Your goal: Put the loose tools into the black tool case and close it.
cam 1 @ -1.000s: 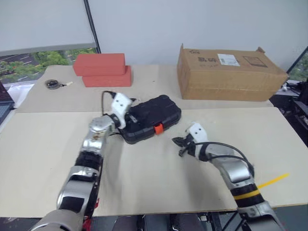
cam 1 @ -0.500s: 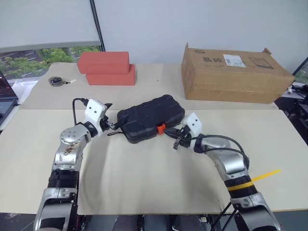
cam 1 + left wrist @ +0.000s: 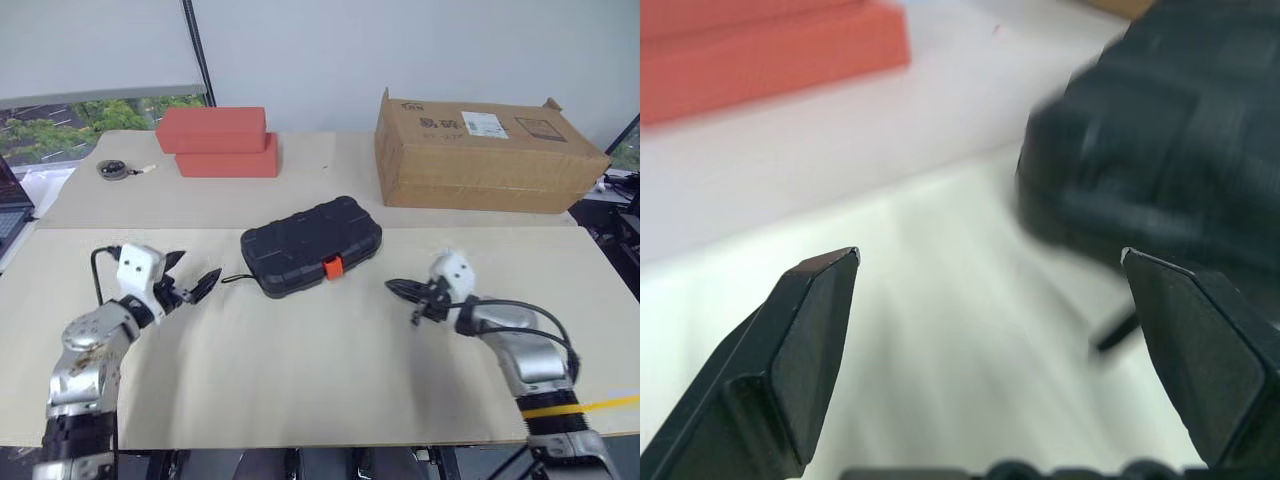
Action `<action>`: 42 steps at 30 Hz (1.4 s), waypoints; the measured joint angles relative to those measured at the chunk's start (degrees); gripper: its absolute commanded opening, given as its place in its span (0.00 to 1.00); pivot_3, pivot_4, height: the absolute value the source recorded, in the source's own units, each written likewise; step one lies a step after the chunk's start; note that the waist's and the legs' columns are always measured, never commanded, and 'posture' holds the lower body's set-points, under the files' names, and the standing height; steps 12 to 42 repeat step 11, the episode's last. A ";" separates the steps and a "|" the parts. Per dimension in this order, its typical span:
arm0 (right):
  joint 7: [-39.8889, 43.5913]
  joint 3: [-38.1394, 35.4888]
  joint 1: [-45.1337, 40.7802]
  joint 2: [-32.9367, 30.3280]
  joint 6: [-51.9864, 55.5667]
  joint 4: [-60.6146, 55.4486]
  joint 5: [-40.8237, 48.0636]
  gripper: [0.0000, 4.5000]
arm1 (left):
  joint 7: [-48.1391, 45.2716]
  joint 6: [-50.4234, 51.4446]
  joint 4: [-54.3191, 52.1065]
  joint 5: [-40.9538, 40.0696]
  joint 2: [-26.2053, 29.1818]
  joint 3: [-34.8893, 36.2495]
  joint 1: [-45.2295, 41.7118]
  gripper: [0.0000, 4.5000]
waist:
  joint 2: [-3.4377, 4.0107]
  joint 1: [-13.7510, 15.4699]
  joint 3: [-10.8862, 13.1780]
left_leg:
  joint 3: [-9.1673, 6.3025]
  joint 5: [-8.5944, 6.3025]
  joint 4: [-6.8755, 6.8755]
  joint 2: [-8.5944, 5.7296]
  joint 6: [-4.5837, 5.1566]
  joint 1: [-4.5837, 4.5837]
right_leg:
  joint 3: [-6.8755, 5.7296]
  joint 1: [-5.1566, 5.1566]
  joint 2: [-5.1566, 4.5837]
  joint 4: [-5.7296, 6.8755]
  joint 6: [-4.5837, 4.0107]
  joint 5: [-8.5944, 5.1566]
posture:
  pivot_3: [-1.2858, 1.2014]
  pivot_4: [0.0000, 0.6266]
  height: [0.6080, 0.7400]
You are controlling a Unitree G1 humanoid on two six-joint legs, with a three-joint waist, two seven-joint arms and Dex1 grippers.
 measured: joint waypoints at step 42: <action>9.26 -7.28 1.92 -2.96 -14.18 13.37 1.97 1.00 | -3.13 -3.01 0.26 2.09 1.54 -3.52 7.35 1.00 | 0.14 0.63 0.13 | -0.04 0.00 -0.01 0.18 -0.12 0.26 | -0.03 0.00 -0.01 0.09 -0.35 -0.22 | 0.52 0.24 0.79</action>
